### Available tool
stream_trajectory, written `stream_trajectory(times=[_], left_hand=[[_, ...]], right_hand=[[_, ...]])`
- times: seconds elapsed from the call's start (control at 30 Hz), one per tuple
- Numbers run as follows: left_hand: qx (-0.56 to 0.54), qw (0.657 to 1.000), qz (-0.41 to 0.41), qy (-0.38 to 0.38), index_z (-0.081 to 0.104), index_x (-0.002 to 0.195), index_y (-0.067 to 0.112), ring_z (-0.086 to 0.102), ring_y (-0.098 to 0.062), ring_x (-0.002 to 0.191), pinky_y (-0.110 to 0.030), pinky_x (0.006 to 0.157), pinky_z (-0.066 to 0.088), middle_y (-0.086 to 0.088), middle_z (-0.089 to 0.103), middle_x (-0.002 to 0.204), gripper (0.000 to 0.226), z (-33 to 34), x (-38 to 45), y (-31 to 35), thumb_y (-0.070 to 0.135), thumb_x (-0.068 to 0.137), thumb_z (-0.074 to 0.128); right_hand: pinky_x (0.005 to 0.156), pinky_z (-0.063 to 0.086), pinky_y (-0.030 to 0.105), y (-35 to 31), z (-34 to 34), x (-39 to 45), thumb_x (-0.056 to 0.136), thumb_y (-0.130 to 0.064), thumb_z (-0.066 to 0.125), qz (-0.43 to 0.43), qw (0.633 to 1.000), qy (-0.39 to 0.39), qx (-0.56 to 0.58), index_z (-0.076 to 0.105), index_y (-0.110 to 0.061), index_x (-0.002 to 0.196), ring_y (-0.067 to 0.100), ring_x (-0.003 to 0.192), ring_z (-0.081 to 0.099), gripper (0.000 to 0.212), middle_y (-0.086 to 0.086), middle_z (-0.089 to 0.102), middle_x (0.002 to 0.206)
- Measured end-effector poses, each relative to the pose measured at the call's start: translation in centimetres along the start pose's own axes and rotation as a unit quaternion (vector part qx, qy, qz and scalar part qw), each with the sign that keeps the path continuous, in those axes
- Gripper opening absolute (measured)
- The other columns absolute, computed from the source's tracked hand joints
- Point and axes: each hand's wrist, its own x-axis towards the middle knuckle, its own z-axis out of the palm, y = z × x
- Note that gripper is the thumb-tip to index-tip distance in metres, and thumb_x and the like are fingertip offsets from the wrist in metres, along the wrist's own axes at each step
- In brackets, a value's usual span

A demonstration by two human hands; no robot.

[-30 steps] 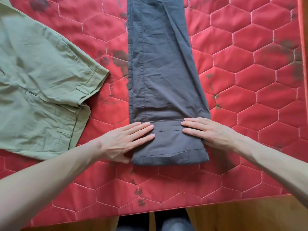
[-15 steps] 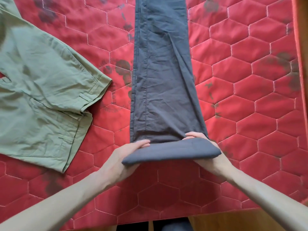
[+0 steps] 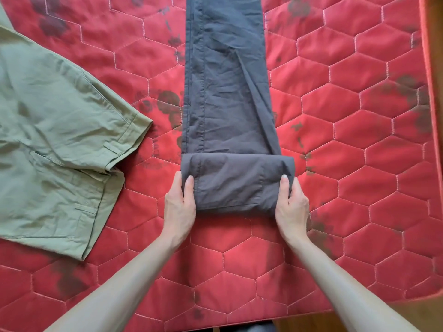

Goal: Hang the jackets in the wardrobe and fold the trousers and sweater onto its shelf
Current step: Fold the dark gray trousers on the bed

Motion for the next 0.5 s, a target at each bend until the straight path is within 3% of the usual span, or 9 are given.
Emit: stream_trajectory(times=[0.2, 0.37, 0.43, 0.5], left_hand=[[0.054, 0.997, -0.007, 0.049, 0.037, 0.084, 0.014, 0.038, -0.037, 0.07, -0.06, 0.069, 0.039, -0.012, 0.041, 0.071, 0.033, 0.2, 0.3, 0.9, 0.029, 0.11, 0.051], [0.143, 0.988, -0.01, 0.047, 0.037, 0.081, 0.015, 0.042, -0.04, 0.061, -0.051, 0.06, 0.039, -0.005, 0.043, 0.057, 0.037, -0.7, 0.6, 1.0, 0.036, 0.106, 0.054], [0.18, 0.983, -0.018, 0.043, 0.038, 0.081, 0.017, 0.046, -0.042, 0.061, -0.046, 0.058, 0.038, -0.004, 0.046, 0.056, 0.038, -1.0, 0.8, 0.6, 0.041, 0.105, 0.053], [0.22, 0.974, -0.024, 0.044, 0.043, 0.088, 0.02, 0.056, -0.043, 0.068, -0.042, 0.061, 0.038, -0.002, 0.054, 0.064, 0.03, -1.1, 1.1, 0.6, 0.043, 0.103, 0.055]], right_hand=[[0.06, 0.029, 0.045, -0.5, 0.7, 0.6, 0.109, -0.038, 0.05, -0.019, 0.998, 0.047, -0.029, 0.032, -0.022, 0.074, 0.031, 0.064, 0.028, 0.042, -0.004, 0.029, 0.055], [0.057, 0.027, 0.04, -0.3, 0.7, 0.9, 0.105, -0.047, 0.038, -0.085, 0.994, 0.058, -0.034, 0.044, -0.012, 0.077, 0.031, 0.058, 0.026, 0.046, -0.009, 0.024, 0.053], [0.057, 0.028, 0.04, -0.1, 0.6, 1.4, 0.104, -0.049, 0.034, -0.095, 0.993, 0.059, -0.048, 0.05, -0.006, 0.082, 0.037, 0.056, 0.034, 0.051, -0.007, 0.03, 0.054], [0.064, 0.036, 0.042, -0.2, 0.5, 2.2, 0.105, -0.046, 0.042, -0.098, 0.992, 0.059, -0.054, 0.061, -0.006, 0.098, 0.042, 0.07, 0.053, 0.044, 0.004, 0.054, 0.069]])
